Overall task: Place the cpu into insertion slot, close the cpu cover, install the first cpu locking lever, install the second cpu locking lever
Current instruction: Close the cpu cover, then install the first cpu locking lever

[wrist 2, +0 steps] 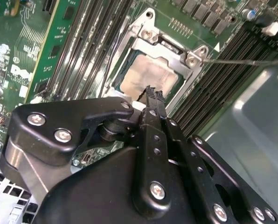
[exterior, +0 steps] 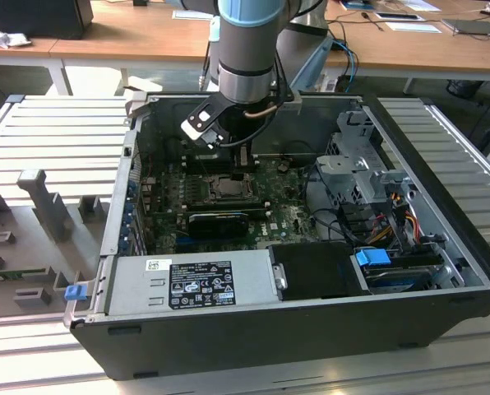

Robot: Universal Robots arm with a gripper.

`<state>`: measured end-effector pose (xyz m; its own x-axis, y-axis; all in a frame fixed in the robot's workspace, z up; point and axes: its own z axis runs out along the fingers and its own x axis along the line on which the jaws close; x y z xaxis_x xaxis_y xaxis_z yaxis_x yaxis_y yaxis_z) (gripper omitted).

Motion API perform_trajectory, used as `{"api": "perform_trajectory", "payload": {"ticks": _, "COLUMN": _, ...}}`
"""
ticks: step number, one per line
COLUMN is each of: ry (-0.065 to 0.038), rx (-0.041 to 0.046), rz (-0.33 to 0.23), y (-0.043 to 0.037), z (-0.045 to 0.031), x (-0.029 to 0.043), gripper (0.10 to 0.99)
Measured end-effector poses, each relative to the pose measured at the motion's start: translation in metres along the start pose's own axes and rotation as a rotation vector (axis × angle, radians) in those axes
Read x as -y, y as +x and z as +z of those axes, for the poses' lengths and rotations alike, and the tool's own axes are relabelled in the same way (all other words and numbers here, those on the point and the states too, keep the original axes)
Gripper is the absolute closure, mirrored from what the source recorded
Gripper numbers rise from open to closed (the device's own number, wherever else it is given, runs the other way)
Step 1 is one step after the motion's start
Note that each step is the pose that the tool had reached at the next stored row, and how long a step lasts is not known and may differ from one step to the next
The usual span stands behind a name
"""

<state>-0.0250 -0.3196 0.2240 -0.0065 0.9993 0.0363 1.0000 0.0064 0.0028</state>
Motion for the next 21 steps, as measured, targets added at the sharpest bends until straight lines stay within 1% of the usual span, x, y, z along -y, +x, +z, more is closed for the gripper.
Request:
{"api": "perform_trajectory", "payload": {"ticks": 5, "ry": 0.000, "rx": 0.0008, "rz": 0.000, "y": -0.0001, "z": -0.0007, "x": 0.0050, "gripper": 0.980}}
{"api": "perform_trajectory", "payload": {"ticks": 9, "ry": 0.000, "rx": 0.0008, "rz": 0.000, "y": 0.0003, "z": -0.0085, "x": 0.0050, "gripper": 0.980}}
{"api": "perform_trajectory", "payload": {"ticks": 12, "ry": 0.000, "rx": 0.0014, "rz": 0.000, "y": 0.0006, "z": -0.0177, "x": 0.0050, "gripper": 0.980}}
{"api": "perform_trajectory", "payload": {"ticks": 13, "ry": 0.000, "rx": 0.0013, "rz": 0.000, "y": 0.0010, "z": -0.0266, "x": 0.0050, "gripper": 0.980}}
{"api": "perform_trajectory", "payload": {"ticks": 15, "ry": 0.000, "rx": 0.0014, "rz": 0.000, "y": 0.0012, "z": -0.0340, "x": 0.0050, "gripper": 0.980}}
{"api": "perform_trajectory", "payload": {"ticks": 17, "ry": 0.000, "rx": 0.0013, "rz": 0.000, "y": 0.0016, "z": -0.0430, "x": 0.0049, "gripper": 0.980}}
{"api": "perform_trajectory", "payload": {"ticks": 18, "ry": 0.000, "rx": 0.0014, "rz": 0.000, "y": 0.0018, "z": -0.0502, "x": 0.0049, "gripper": 0.980}}
{"api": "perform_trajectory", "payload": {"ticks": 19, "ry": 0.000, "rx": 0.0011, "rz": -0.004, "y": 0.0019, "z": -0.0521, "x": 0.0049, "gripper": 0.980}}
{"api": "perform_trajectory", "payload": {"ticks": 21, "ry": 0.003, "rx": 0.0013, "rz": -0.083, "y": 0.0019, "z": -0.0522, "x": 0.0050, "gripper": 0.980}}
